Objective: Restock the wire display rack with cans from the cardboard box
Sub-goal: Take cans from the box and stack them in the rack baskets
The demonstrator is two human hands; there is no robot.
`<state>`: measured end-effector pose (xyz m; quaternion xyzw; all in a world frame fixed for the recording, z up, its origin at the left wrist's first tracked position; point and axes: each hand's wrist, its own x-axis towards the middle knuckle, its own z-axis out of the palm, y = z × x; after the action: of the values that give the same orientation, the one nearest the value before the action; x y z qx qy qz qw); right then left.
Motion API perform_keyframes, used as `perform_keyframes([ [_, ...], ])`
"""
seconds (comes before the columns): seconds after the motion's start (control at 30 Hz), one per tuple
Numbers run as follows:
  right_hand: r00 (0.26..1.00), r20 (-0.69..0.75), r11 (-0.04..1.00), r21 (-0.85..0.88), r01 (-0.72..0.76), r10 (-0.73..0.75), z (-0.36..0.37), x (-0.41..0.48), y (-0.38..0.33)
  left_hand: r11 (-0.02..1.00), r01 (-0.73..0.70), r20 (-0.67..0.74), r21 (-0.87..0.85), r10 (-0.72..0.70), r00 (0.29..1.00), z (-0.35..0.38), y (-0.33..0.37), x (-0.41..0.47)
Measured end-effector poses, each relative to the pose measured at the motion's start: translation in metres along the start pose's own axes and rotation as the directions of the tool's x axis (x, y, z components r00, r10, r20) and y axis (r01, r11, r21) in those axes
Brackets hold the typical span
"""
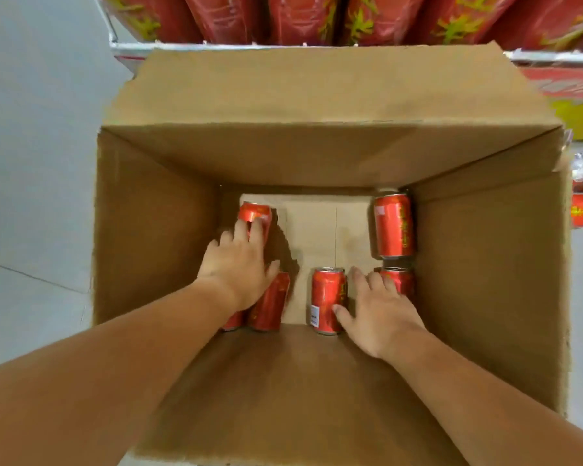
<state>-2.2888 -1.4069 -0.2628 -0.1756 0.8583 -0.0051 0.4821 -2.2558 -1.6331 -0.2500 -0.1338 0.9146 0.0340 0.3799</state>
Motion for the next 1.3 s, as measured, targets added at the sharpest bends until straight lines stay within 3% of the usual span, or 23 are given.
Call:
perform_keyframes([
  [0.17,0.985,0.143,0.923,0.357,-0.146,0.100,0.030,0.035,0.003,0.942,0.224,0.082,-0.250,-0.210,0.974,0.025,0.000,0.034],
  [0.27,0.974,0.206,0.819,0.539,-0.196,0.098,0.041,0.044,0.000,0.842,0.321,0.087,-0.434,-0.315,0.945,0.030,-0.007,0.047],
  [0.4,0.979,0.178,0.721,0.666,-0.192,0.096,0.046,0.054,-0.012,0.651,0.384,0.099,-0.655,-0.430,0.898,0.038,-0.022,0.061],
  [0.63,0.987,0.088,0.647,0.746,-0.157,0.138,0.030,0.053,-0.025,0.527,0.303,0.128,-0.794,-0.342,0.931,0.032,-0.028,0.048],
  [0.9,0.983,0.004,0.587,0.802,-0.113,0.184,-0.042,-0.020,-0.015,0.456,0.182,0.086,-0.871,-0.224,0.971,-0.027,-0.013,-0.028],
  [1.17,0.974,-0.158,0.582,0.812,0.033,0.165,-0.163,-0.159,-0.024,0.489,0.071,-0.019,-0.870,-0.176,0.984,-0.164,-0.004,-0.144],
  [1.3,0.948,-0.261,0.574,0.811,0.112,0.184,-0.246,-0.254,-0.040,0.417,0.009,-0.090,-0.909,-0.218,0.972,-0.256,0.002,-0.225],
])
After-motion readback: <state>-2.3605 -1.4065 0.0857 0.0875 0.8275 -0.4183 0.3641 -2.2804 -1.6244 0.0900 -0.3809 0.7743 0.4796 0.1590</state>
